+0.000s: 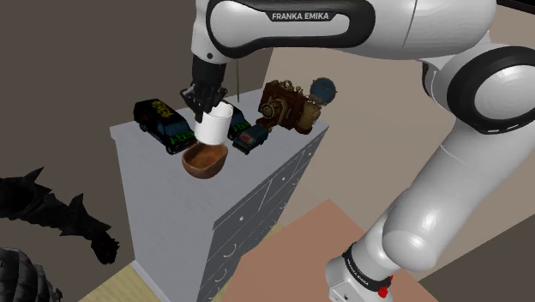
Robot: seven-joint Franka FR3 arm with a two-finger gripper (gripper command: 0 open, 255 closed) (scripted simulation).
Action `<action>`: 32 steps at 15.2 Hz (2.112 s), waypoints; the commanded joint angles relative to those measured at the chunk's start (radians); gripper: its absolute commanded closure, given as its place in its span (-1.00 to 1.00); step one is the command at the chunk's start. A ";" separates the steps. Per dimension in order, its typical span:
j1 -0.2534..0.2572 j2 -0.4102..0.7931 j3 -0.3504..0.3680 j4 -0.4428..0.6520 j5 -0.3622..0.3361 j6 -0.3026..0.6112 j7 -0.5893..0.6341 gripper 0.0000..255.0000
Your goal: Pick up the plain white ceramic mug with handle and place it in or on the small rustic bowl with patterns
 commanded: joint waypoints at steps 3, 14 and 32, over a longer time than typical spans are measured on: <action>0.000 0.007 -0.001 -0.045 -0.004 0.052 0.003 1.00; 0.001 0.027 -0.002 -0.105 -0.014 0.131 0.010 1.00; -0.001 -0.007 0.000 -0.018 0.002 0.013 -0.001 -1.00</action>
